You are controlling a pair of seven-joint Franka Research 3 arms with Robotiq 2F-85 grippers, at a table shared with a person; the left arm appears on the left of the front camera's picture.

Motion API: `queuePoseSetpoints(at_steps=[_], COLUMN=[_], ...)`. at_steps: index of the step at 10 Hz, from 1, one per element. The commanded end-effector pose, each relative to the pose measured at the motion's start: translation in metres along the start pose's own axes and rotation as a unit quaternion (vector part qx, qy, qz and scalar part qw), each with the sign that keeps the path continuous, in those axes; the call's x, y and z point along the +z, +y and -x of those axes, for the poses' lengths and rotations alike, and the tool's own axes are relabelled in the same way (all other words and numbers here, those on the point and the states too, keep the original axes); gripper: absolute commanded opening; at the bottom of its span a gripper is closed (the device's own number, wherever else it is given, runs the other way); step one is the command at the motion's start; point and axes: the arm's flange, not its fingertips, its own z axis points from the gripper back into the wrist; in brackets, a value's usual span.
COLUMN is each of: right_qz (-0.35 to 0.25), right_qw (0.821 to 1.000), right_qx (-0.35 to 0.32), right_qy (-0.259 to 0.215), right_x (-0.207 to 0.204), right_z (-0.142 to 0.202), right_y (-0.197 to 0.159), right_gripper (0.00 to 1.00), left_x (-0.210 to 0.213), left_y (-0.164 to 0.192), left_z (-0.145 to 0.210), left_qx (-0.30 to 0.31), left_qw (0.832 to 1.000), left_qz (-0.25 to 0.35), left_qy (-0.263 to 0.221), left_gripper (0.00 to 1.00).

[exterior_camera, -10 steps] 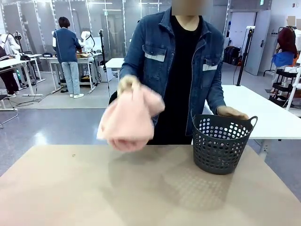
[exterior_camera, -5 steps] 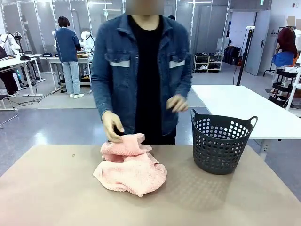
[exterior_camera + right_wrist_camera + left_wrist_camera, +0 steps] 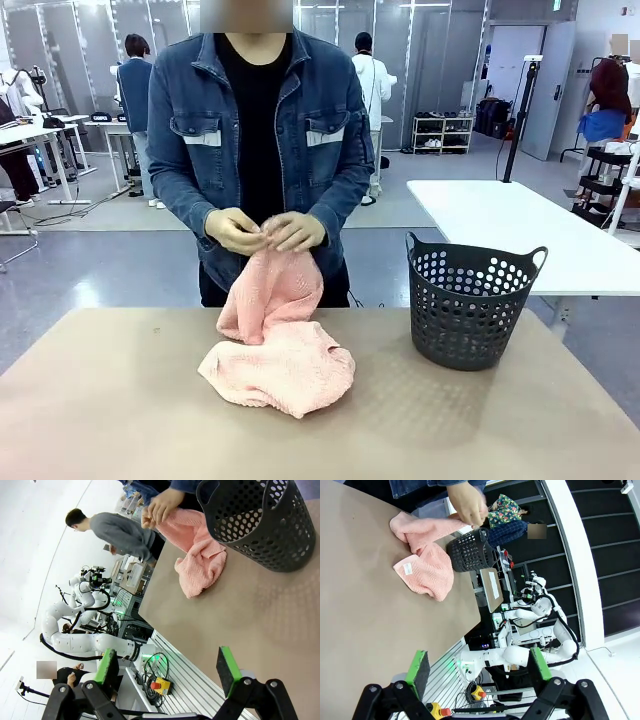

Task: Fold the towel.
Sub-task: Grab the top end of the 100 cm Hotel Towel extended by the human.

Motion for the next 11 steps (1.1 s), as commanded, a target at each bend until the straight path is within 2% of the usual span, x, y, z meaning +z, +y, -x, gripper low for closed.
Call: queuePoseSetpoints(at_steps=[1, 11], right_qz=[-0.009, -0.009], right_qw=[1.000, 1.000], right_qx=[0.003, 0.003], right_qy=[-0.007, -0.007], right_x=[0.0004, 0.0004], right_z=[-0.0019, -0.0019], right_y=[0.0002, 0.0002], right_gripper=[1.00, 1.00], left_x=[0.0018, 0.0018], left_y=[0.0010, 0.0010], left_z=[0.0003, 0.0003], left_qx=[-0.006, -0.006], left_qw=[1.000, 1.000], left_qz=[0.008, 0.008], left_qy=[0.003, 0.003], left_gripper=[1.00, 1.00])
